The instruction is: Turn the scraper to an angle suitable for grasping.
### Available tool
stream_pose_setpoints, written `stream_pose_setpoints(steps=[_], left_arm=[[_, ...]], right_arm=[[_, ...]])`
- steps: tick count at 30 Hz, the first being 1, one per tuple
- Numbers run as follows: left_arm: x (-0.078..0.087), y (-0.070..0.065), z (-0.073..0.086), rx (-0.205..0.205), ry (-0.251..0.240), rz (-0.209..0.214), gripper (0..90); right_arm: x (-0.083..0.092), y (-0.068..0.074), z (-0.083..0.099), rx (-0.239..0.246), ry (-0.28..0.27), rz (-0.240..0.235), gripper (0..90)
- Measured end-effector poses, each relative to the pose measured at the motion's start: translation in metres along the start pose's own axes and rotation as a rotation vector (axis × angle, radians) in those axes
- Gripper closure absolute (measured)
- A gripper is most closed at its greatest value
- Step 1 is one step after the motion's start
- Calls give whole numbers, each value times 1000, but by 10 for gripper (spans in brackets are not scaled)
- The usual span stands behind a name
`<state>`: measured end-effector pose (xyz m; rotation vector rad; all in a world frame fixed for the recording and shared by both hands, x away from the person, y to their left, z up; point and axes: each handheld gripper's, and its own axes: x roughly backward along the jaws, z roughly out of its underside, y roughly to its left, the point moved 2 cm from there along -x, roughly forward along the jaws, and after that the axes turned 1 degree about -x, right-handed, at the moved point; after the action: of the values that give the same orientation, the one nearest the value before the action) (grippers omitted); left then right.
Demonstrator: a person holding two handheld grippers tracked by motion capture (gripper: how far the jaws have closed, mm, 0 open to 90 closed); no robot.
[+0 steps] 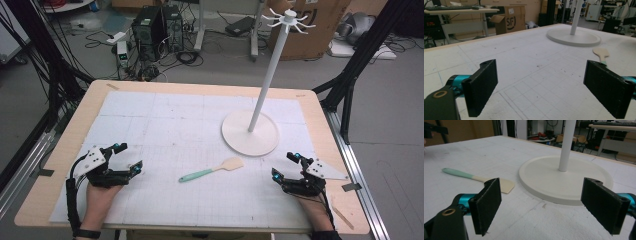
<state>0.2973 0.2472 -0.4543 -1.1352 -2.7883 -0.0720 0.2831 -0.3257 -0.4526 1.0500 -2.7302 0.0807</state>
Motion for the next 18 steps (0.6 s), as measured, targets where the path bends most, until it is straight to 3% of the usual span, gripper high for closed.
stream_pose_setpoints(steps=[7, 10, 18], left_arm=[[1, 2, 0, 21, -4, 0, 128], [0, 2, 0, 20, -4, -2, 127], [0, 1, 0, 15, -1, 0, 127]], right_arm=[[3, 2, -3, 12, 30, -30, 158], [8, -1, -12, 4, 4, -45, 157], [11, -7, -24, 2, 5, -69, 158]])
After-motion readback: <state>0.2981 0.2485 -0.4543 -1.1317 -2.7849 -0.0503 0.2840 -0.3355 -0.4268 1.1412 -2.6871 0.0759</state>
